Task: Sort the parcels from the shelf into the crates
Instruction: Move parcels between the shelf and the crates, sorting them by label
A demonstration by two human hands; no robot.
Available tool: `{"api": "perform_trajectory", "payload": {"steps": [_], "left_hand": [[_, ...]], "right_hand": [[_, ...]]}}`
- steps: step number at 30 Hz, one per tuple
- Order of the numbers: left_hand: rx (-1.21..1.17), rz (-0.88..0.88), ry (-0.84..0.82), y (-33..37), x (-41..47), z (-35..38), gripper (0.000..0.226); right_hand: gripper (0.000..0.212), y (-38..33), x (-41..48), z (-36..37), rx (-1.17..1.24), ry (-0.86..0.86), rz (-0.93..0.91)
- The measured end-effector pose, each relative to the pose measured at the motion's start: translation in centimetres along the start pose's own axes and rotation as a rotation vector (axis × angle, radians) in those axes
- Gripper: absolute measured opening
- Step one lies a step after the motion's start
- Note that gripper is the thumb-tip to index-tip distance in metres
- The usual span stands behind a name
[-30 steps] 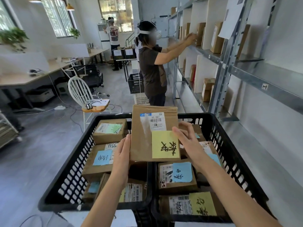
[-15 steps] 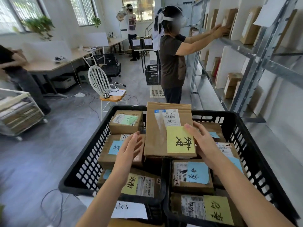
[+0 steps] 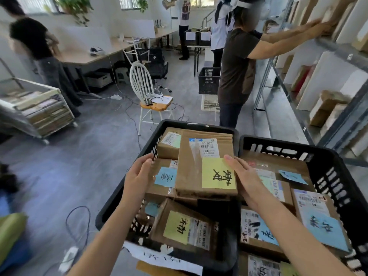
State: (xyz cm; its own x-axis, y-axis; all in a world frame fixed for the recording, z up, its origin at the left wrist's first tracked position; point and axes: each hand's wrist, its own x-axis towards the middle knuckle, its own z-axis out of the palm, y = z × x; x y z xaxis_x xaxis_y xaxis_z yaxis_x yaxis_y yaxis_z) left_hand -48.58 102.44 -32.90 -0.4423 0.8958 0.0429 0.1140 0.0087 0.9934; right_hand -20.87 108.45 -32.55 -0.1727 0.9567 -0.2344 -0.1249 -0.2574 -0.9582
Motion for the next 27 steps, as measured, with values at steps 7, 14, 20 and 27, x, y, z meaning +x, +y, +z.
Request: {"api": "perform_trajectory", "payload": {"steps": [7,14,20,27], "left_hand": [[0.029,-0.021,-0.009,-0.4,5.4,-2.0,0.023],[0.013,-0.02,-0.141,-1.1,8.7,-1.7,0.023],[-0.024,-0.026,-0.339,-0.7,10.7,1.6,0.027],[-0.055,0.059,-0.541,2.2,9.5,9.1,0.025]], "right_hand": [[0.073,2.9,2.3,6.3,-0.102,-0.015,0.161],[0.065,1.7,4.6,8.4,-0.054,0.047,0.164],[0.056,-2.4,4.6,5.8,0.0,0.165,0.036],[0.06,-5.3,1.9,-2.1,0.048,0.336,-0.043]]}}
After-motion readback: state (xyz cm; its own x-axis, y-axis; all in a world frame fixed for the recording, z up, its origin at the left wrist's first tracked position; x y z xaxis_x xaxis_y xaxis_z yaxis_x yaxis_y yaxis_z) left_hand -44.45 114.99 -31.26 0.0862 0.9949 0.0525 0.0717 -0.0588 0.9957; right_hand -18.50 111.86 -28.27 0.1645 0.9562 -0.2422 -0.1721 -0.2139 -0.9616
